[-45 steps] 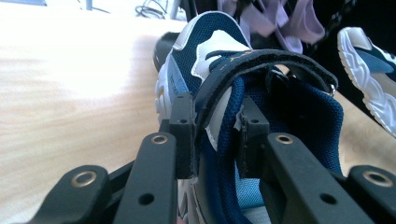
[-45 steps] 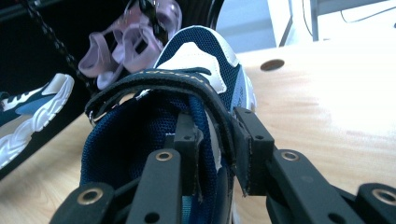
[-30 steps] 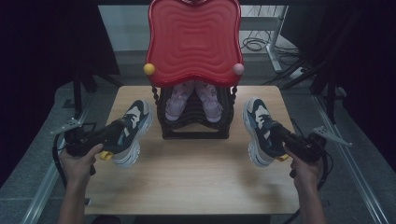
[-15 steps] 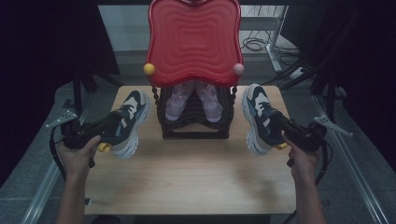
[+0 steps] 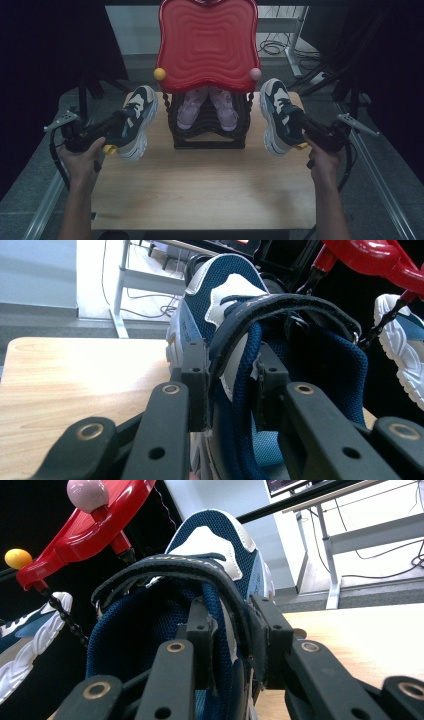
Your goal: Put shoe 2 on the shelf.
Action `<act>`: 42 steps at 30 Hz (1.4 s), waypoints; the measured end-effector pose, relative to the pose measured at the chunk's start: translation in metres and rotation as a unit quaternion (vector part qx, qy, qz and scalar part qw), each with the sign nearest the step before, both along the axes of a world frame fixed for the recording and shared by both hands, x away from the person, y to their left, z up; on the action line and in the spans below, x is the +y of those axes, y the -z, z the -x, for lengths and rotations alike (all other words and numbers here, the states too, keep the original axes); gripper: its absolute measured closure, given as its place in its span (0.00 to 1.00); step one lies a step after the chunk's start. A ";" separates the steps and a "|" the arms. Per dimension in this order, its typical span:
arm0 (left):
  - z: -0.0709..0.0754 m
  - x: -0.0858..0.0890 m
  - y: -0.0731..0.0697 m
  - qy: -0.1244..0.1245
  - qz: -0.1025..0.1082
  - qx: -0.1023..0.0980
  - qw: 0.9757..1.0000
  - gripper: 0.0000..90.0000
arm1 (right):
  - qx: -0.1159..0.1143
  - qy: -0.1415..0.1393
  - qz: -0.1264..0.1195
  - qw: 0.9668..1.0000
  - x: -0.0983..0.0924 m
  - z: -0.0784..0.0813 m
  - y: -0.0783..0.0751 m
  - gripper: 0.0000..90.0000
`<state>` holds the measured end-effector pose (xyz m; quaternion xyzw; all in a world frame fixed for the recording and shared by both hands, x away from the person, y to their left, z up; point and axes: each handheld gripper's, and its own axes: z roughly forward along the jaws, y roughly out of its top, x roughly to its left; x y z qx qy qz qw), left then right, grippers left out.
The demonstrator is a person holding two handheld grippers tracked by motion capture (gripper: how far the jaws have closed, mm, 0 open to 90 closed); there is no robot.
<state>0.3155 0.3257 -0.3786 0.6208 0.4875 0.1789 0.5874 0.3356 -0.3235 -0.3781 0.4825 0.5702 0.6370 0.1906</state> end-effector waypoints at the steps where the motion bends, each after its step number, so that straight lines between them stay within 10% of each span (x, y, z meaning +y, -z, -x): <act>1: 0.000 0.000 -0.001 0.000 0.001 -0.001 1.000 0.81 | -0.001 0.000 0.001 1.000 0.000 0.000 -0.001 0.81; 42: -0.017 0.005 -0.045 -0.025 0.031 -0.040 0.998 0.81 | -0.026 0.007 -0.015 1.000 0.000 -0.009 -0.046 0.81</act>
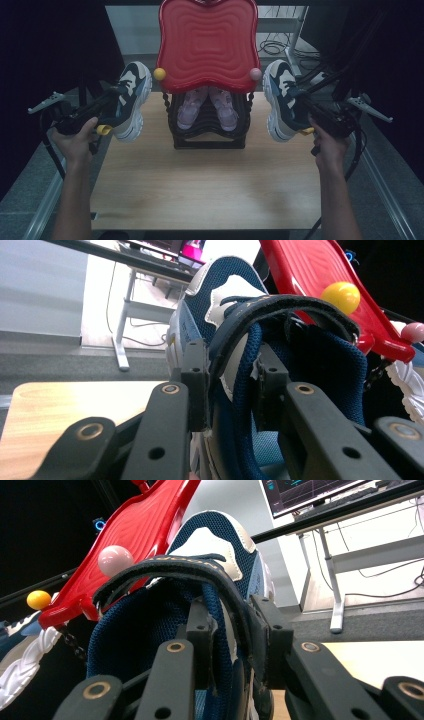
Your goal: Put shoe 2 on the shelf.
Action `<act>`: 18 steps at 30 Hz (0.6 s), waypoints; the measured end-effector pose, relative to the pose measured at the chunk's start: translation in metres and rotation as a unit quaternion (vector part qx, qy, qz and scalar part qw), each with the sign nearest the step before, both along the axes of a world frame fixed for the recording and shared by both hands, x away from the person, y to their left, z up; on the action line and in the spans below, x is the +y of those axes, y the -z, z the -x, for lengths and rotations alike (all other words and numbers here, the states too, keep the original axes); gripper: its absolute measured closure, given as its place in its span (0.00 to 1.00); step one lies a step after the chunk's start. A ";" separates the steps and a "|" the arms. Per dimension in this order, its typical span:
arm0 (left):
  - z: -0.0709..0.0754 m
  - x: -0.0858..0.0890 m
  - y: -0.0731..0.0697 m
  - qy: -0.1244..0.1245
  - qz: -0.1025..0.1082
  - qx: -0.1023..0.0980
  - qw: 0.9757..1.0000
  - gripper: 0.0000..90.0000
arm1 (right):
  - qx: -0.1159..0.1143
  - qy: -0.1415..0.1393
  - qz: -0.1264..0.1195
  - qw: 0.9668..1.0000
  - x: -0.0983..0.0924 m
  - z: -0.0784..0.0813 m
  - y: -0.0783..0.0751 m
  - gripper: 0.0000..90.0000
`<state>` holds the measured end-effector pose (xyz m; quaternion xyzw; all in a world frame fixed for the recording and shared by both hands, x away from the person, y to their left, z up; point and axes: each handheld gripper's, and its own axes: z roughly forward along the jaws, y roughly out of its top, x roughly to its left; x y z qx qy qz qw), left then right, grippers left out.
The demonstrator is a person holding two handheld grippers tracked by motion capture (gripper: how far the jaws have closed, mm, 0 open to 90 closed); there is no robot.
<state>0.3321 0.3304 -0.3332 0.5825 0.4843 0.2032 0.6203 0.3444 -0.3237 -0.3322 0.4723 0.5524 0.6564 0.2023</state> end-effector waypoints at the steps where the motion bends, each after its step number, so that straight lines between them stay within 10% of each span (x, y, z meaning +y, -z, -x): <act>1: 0.000 0.000 -0.001 -0.001 0.001 -0.002 1.000 0.81 | -0.002 0.001 0.002 1.000 0.000 0.000 -0.001 0.81; 18: -0.004 0.001 -0.021 -0.008 0.004 -0.017 1.000 0.81 | -0.012 0.006 0.005 1.000 0.004 -0.005 -0.016 0.81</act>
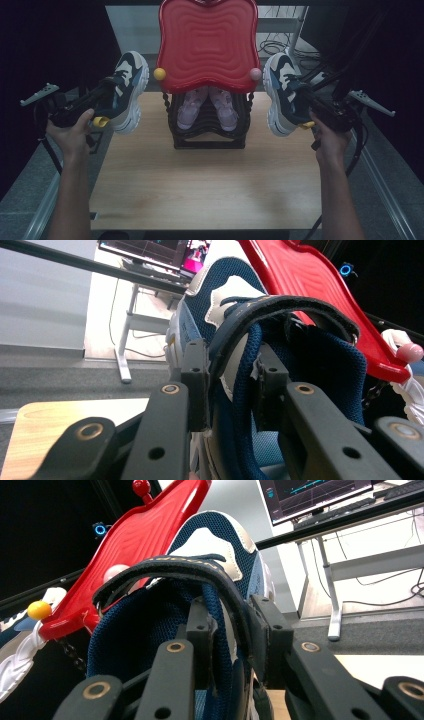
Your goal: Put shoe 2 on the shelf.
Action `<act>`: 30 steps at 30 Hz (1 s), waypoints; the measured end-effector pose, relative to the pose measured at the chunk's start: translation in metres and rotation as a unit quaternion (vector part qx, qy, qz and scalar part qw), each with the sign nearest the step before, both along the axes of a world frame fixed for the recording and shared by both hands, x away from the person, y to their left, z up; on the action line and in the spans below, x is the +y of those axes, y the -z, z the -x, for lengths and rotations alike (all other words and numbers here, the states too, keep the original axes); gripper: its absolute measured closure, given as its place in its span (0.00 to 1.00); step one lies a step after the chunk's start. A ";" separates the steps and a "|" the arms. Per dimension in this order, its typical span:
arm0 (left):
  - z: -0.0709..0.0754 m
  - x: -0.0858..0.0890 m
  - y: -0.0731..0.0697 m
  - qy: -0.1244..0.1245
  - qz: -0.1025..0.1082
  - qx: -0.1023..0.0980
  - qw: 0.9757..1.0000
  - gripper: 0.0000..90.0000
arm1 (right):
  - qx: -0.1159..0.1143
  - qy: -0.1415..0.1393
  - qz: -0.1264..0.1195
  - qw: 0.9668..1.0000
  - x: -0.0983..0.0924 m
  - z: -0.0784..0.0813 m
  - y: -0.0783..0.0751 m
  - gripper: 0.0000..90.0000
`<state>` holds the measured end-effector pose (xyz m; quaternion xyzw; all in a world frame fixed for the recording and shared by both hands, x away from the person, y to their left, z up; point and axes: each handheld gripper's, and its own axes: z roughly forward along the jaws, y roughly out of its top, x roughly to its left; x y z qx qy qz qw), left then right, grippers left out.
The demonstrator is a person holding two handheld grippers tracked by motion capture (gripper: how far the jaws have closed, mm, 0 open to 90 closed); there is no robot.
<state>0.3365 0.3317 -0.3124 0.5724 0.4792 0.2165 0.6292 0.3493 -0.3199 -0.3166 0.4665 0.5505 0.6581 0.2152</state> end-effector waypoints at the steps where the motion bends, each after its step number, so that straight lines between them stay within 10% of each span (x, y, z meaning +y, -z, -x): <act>1: 0.000 0.000 -0.001 0.001 0.001 -0.001 1.000 0.81 | 0.000 0.001 0.000 1.000 0.000 0.000 -0.001 0.81; 30: 0.000 -0.002 -0.031 -0.001 0.001 -0.023 1.000 0.81 | -0.019 0.001 -0.012 1.000 0.001 -0.002 -0.035 0.81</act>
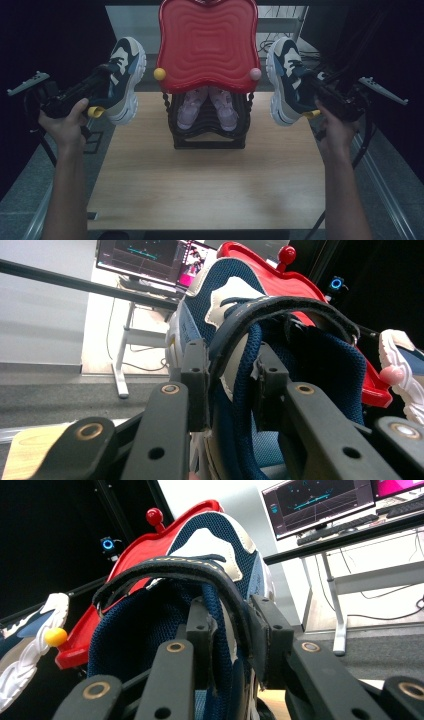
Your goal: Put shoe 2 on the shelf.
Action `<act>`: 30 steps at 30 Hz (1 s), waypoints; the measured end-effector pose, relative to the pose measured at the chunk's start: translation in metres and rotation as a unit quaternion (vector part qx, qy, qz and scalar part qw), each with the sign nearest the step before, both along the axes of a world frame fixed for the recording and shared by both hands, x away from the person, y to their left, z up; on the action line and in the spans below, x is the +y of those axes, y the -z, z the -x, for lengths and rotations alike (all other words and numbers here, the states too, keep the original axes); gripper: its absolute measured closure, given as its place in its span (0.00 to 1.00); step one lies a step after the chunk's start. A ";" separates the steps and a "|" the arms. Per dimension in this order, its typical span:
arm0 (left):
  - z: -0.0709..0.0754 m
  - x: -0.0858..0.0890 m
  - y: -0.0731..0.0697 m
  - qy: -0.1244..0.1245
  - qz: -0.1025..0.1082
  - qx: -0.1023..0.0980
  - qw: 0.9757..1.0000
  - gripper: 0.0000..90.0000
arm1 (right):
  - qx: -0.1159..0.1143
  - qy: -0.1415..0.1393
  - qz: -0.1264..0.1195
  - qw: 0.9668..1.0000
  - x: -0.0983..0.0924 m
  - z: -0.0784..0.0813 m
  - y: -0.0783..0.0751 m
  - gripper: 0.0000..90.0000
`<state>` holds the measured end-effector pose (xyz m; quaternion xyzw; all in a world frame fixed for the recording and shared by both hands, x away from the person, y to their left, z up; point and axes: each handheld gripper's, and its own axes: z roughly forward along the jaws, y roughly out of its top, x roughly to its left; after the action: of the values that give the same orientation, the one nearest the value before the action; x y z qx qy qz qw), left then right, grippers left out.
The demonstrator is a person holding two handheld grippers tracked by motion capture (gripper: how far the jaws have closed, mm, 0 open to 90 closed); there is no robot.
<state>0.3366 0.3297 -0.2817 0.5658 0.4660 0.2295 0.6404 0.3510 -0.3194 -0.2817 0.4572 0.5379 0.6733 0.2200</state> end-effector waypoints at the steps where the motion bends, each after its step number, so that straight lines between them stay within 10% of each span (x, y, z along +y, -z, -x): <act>1: 0.000 0.000 -0.001 0.000 0.000 0.000 1.000 0.81 | 0.001 -0.001 -0.001 1.000 0.000 0.000 -0.002 0.81; 30: -0.023 -0.024 -0.048 0.008 0.009 -0.022 1.000 0.81 | -0.014 -0.004 0.016 1.000 0.025 -0.014 -0.049 0.81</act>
<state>0.3597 0.3060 -0.2340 0.5584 0.4495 0.2324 0.6574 0.3653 -0.2948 -0.2324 0.4420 0.5476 0.6714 0.2323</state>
